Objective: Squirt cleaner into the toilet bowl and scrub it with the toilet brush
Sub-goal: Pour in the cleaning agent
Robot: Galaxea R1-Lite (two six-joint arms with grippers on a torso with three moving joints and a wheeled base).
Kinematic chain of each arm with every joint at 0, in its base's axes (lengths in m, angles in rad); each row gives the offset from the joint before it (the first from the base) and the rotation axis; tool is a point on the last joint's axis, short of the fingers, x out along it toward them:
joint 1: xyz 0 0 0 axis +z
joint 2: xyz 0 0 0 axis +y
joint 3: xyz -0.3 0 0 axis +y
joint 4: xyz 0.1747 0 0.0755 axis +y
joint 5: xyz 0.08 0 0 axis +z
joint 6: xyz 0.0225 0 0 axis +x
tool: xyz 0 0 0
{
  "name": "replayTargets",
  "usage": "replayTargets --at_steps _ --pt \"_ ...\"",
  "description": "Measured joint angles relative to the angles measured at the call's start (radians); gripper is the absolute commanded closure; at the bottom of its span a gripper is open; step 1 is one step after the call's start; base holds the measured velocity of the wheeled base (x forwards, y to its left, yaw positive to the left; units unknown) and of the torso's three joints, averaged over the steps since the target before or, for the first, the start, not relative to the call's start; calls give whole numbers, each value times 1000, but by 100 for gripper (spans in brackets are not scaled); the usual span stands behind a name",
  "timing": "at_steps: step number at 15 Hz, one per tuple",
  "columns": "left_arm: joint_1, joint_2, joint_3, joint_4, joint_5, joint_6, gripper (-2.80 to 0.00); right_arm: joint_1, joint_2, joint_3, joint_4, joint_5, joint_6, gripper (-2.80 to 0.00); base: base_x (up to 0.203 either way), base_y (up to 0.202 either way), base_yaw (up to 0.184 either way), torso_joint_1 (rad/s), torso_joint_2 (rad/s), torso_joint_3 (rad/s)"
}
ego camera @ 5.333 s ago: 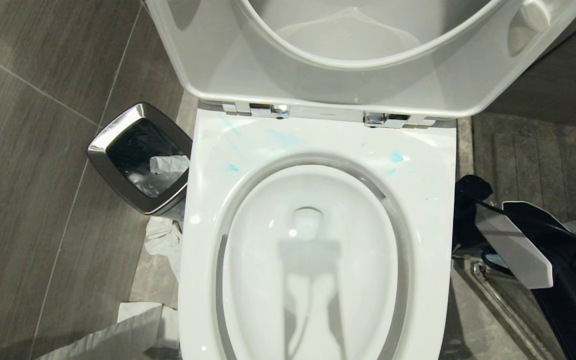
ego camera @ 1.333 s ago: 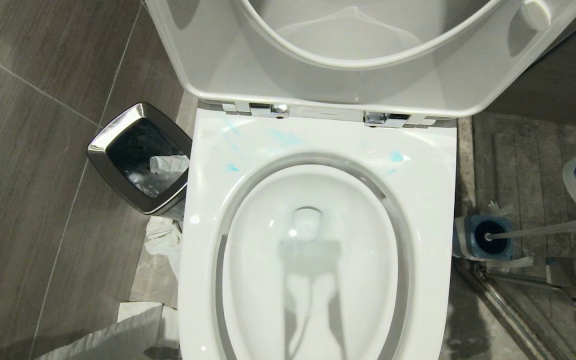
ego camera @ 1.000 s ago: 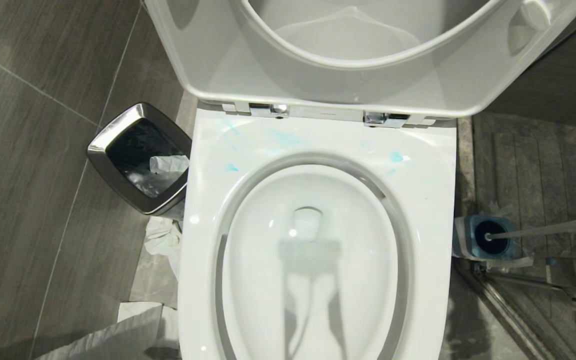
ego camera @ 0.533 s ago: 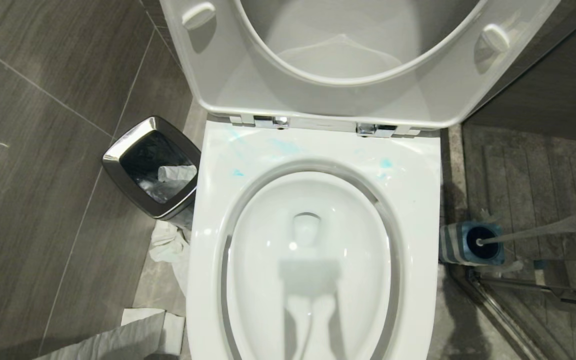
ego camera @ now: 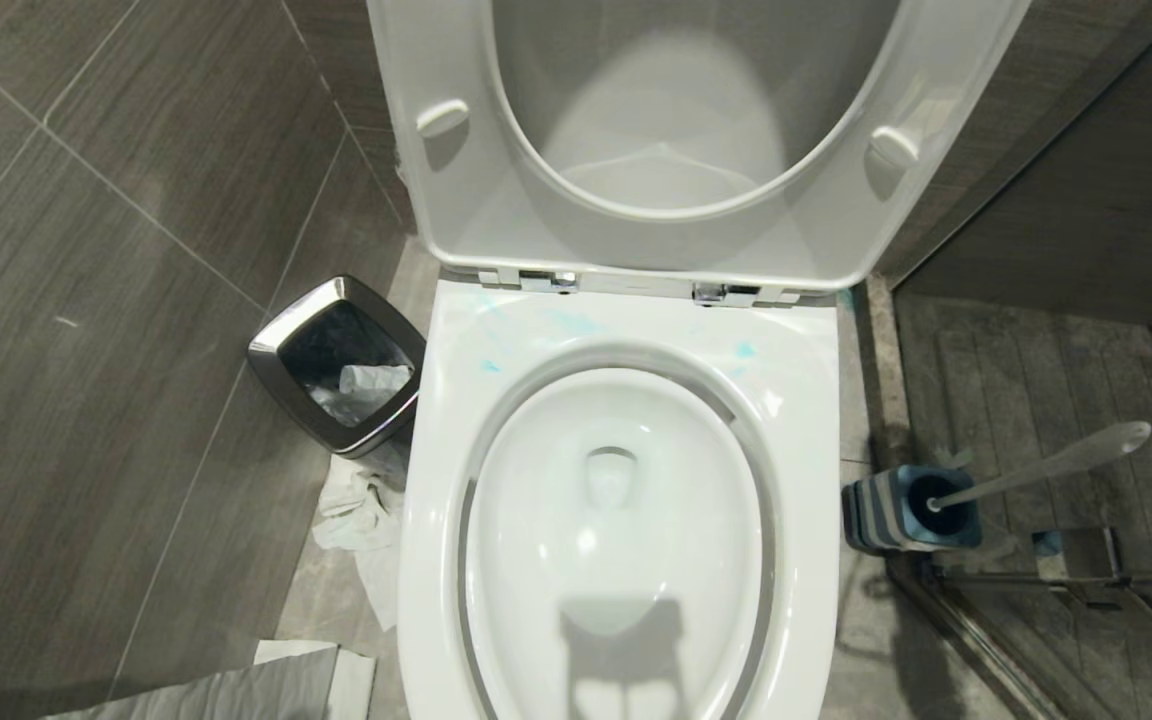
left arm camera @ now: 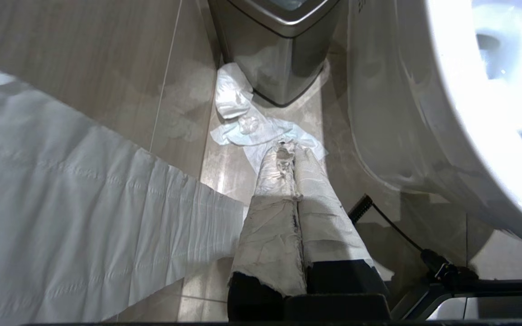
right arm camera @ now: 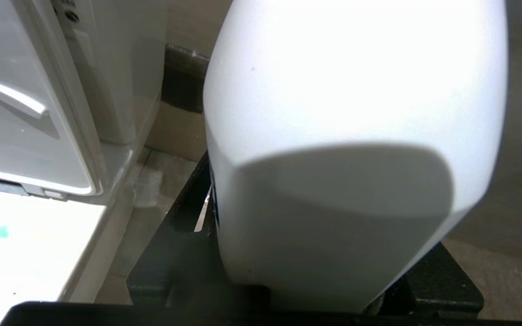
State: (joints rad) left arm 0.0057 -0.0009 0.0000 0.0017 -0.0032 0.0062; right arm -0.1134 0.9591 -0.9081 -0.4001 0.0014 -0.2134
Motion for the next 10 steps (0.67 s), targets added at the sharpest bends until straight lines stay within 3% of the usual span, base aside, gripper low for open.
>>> replayTargets --at_steps 10 --pt "0 0 0 0 0 0 0 2 18 35 -6 1 15 0 0 0 0 1 2 200"
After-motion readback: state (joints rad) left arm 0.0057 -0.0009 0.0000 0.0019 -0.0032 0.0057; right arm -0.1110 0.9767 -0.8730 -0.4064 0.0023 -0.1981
